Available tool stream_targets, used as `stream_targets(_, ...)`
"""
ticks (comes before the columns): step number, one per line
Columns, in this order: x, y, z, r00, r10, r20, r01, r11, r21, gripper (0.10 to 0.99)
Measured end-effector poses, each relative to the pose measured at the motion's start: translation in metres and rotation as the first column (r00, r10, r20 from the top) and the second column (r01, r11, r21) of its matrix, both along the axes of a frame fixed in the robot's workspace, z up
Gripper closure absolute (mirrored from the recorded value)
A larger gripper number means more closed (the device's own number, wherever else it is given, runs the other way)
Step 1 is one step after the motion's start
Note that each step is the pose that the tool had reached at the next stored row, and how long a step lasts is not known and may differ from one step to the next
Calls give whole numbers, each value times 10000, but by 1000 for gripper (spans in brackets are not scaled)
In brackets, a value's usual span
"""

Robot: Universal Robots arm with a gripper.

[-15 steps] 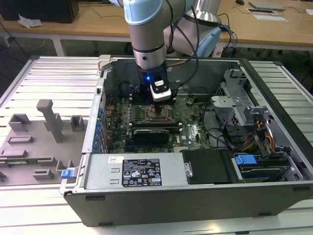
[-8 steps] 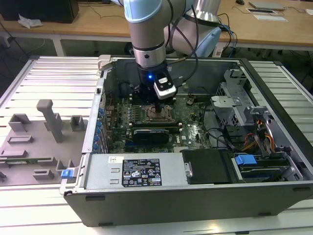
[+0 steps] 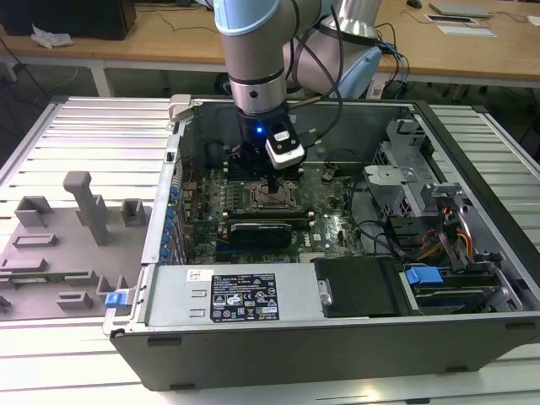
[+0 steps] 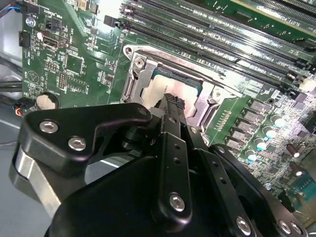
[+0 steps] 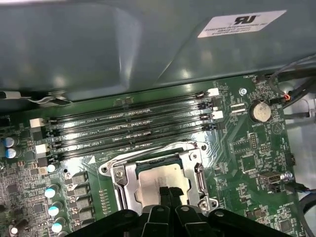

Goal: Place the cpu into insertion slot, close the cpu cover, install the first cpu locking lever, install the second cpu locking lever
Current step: 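Install the first cpu locking lever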

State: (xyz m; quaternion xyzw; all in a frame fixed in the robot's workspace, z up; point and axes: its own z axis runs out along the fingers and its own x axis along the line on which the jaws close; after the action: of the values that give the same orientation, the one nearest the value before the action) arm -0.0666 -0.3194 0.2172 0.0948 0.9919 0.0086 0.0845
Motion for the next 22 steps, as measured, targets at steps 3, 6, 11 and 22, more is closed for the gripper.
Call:
stream_targets(3, 18, 0, -4, 9985, 0, -542, 0, 10000, 1, 980)
stream_targets(6, 21, 0, -4, 9985, 19, -543, -19, 10000, 1, 980)
stream_targets(11, 71, 0, -5, 9957, 743, -557, -744, 9972, -1, 980)
stream_targets(22, 91, 0, 120, 9880, 1401, -644, -1417, 9897, -201, 980)
